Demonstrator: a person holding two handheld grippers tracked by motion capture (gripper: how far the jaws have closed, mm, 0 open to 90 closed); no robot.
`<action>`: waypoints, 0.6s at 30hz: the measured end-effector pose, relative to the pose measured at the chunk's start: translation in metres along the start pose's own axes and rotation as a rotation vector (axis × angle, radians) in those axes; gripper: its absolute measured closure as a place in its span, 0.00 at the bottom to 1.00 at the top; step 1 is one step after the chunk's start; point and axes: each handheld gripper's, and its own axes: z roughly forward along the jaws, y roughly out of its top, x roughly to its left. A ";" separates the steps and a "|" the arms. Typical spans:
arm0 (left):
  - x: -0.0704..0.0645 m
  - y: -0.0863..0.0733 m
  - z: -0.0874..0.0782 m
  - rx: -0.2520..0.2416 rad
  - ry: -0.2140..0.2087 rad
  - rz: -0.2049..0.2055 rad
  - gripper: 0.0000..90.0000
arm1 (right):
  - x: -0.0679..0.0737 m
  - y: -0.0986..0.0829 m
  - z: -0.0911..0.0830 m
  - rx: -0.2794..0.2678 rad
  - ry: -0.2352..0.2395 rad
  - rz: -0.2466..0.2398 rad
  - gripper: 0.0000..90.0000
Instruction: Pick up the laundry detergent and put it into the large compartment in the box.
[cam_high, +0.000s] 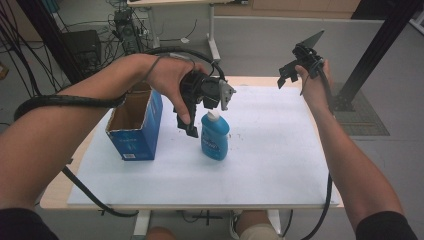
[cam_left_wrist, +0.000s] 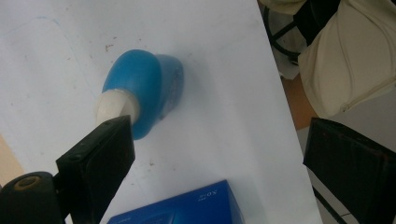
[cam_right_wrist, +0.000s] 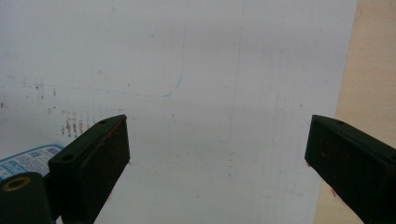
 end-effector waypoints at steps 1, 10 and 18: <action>0.000 0.000 0.000 0.000 0.002 -0.001 0.10 | 0.000 0.000 0.000 0.001 0.000 0.003 0.07; 0.005 -0.001 -0.001 -0.001 0.016 0.001 0.10 | 0.000 -0.002 -0.002 0.002 0.000 0.003 0.07; 0.015 -0.001 -0.001 -0.008 0.027 0.006 0.10 | 0.001 -0.003 -0.003 0.003 0.000 -0.002 0.07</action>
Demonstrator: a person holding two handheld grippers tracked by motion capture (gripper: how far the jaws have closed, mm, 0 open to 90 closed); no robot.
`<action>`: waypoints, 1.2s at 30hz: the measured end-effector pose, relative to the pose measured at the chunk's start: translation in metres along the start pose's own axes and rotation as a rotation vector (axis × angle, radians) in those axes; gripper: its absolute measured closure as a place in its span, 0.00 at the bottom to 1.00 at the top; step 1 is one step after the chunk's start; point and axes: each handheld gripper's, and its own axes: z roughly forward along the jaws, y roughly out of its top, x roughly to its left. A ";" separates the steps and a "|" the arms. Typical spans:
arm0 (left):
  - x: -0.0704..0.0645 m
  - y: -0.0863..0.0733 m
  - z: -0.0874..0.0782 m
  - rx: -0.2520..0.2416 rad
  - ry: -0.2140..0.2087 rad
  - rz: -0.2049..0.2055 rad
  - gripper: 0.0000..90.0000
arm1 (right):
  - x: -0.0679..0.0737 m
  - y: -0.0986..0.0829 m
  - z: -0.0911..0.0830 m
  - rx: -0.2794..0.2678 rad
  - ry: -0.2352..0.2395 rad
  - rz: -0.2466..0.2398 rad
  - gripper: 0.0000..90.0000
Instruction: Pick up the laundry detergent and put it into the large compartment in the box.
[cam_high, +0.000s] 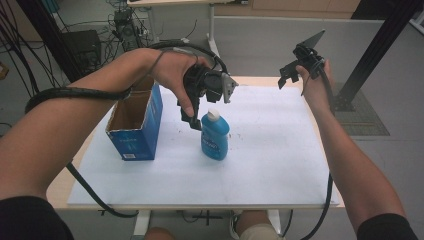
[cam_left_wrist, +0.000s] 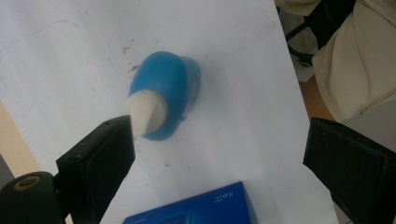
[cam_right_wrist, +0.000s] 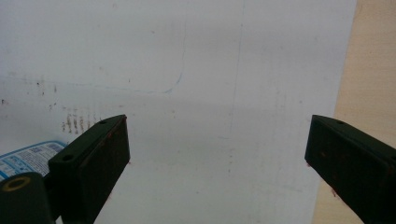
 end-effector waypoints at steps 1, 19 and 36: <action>0.001 0.001 0.000 0.002 0.002 0.003 0.10 | 0.000 0.000 0.000 0.000 0.000 -0.001 0.07; 0.026 -0.001 0.006 -0.005 0.023 -0.003 0.10 | -0.003 -0.003 -0.004 0.001 -0.001 0.001 0.07; 0.045 0.001 0.018 -0.005 0.012 0.002 0.10 | -0.007 -0.004 -0.005 0.002 -0.004 0.003 0.07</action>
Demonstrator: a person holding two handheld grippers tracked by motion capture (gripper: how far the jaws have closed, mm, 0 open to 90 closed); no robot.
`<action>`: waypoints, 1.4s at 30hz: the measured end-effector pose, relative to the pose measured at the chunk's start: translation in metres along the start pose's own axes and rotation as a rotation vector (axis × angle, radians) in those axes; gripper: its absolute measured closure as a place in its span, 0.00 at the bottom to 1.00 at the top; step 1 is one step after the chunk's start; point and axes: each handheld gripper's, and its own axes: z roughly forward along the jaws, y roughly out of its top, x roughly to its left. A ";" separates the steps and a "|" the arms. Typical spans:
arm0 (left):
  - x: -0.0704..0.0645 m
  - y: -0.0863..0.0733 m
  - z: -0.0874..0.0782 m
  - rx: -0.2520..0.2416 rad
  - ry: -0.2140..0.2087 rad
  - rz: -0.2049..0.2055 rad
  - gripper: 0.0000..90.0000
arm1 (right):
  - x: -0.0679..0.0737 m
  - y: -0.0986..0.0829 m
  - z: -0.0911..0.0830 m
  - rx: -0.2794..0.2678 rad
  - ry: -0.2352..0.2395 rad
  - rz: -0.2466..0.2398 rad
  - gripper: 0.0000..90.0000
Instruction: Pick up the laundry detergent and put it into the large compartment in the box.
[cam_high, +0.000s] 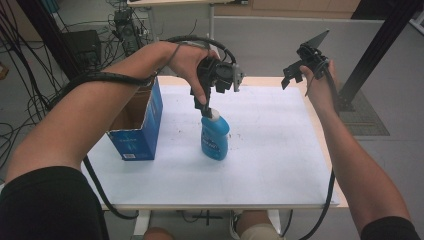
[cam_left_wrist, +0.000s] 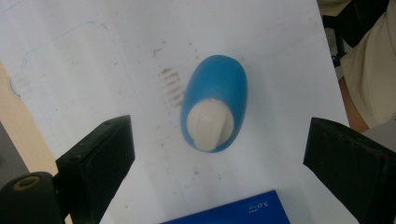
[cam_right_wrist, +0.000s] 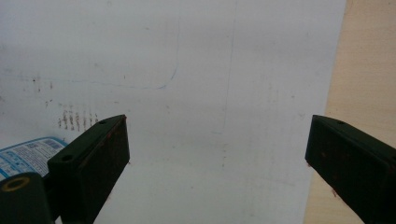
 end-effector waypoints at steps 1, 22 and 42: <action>0.001 0.001 0.000 0.002 -0.002 0.002 0.10 | 0.000 0.000 0.000 0.000 0.001 0.000 0.07; 0.016 0.001 0.030 0.006 -0.056 -0.011 0.08 | -0.006 -0.001 0.001 0.002 0.002 0.006 0.07; 0.025 -0.006 0.072 -0.006 -0.114 -0.014 0.06 | -0.006 -0.001 0.006 0.013 0.000 0.010 0.07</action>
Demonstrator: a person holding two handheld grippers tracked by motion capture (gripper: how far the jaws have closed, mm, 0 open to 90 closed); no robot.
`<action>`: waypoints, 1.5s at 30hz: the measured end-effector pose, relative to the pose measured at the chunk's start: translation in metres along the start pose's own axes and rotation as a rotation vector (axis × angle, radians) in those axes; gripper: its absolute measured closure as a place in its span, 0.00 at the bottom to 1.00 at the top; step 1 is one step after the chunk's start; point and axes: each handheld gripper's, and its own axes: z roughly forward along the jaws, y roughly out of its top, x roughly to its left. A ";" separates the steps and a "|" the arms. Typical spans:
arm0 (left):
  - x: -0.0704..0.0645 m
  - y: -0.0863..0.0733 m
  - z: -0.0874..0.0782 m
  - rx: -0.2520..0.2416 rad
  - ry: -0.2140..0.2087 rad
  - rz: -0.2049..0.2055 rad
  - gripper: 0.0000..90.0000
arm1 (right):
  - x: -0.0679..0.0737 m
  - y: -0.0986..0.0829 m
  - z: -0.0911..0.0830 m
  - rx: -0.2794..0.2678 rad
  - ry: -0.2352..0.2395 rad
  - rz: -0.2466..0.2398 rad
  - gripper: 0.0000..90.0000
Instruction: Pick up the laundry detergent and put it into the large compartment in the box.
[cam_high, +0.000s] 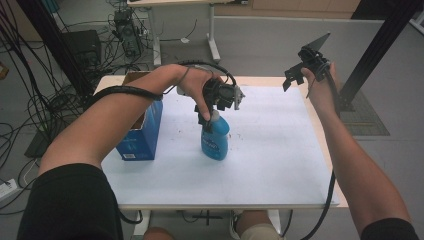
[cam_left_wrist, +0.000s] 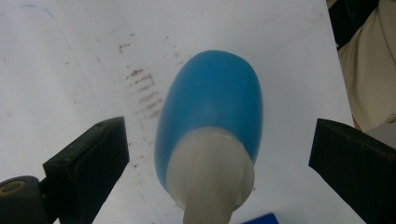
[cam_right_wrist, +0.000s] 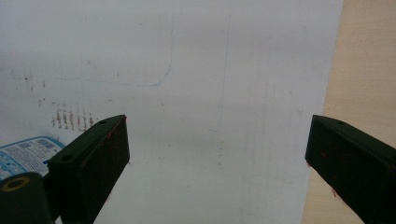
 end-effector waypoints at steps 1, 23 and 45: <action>0.000 0.000 0.002 0.003 0.003 -0.001 0.06 | 0.000 0.000 0.001 0.001 -0.002 -0.001 0.07; 0.003 0.007 0.027 0.047 0.003 0.027 0.06 | -0.006 0.001 0.007 0.012 -0.001 0.010 0.07; -0.001 0.007 0.031 0.052 0.006 0.033 0.06 | -0.003 0.002 0.009 0.016 0.004 0.002 0.07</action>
